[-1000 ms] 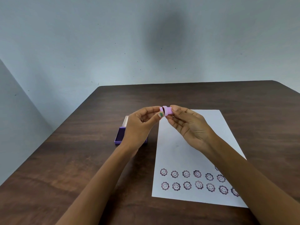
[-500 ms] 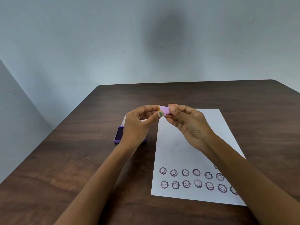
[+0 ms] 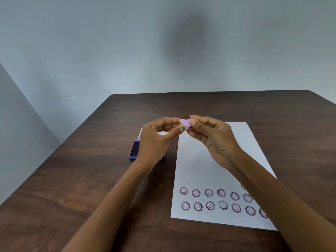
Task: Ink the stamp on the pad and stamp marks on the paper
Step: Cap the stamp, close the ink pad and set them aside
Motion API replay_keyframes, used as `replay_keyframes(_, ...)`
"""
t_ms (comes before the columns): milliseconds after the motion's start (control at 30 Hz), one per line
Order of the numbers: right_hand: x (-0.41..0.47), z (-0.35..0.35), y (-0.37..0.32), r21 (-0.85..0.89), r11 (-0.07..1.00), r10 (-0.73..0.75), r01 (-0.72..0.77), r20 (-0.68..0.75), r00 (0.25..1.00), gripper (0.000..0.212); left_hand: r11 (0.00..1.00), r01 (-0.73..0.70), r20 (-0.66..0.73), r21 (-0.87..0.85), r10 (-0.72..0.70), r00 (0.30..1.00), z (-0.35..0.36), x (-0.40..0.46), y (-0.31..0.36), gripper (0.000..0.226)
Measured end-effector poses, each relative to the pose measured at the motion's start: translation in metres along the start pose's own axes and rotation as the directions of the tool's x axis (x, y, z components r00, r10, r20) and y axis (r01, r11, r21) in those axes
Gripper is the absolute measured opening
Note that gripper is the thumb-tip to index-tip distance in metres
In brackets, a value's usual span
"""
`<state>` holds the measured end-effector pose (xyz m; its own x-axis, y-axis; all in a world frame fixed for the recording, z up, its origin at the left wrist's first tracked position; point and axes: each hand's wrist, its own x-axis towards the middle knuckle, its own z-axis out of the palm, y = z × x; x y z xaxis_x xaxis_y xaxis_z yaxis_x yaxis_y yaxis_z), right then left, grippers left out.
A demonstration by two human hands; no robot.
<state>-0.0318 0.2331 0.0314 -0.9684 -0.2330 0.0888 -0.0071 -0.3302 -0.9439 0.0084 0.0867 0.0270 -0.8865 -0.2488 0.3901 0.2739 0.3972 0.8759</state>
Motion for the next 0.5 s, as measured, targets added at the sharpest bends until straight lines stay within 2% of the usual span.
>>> replay_keyframes(133, 0.000, 0.002, 0.000, -0.036, 0.999, -0.041, 0.040, -0.035, 0.999, 0.024, 0.997, 0.013, 0.075, 0.070, -0.018, 0.997, -0.003, 0.001, 0.002, 0.031)
replay_keyframes(233, -0.002, 0.002, 0.003, -0.218, 0.966, -0.157, 0.142, -0.055, 0.986, 0.027, 0.973, -0.037, 0.109, 0.229, 0.012, 0.994, -0.014, 0.005, 0.000, 0.036)
replay_keyframes(333, -0.002, 0.002, 0.006, -0.456, 0.863, -0.273, 0.220, -0.054, 0.960, 0.028, 0.945, -0.035, 0.139, 0.324, -0.011, 0.990, -0.035, 0.011, -0.008, 0.046)
replay_keyframes(433, 0.004, 0.004, 0.009, -0.644, 0.721, -0.327, 0.255, 0.009, 0.945, 0.026, 0.914, 0.033, 0.218, 0.404, -0.131, 0.967, -0.064, 0.015, -0.027, 0.069)
replay_keyframes(500, 0.011, 0.006, 0.010, -0.724, 0.634, -0.333, 0.274, 0.064, 0.941, 0.026, 0.917, 0.117, 0.271, 0.381, -0.231, 0.934, -0.083, 0.013, -0.041, 0.084)
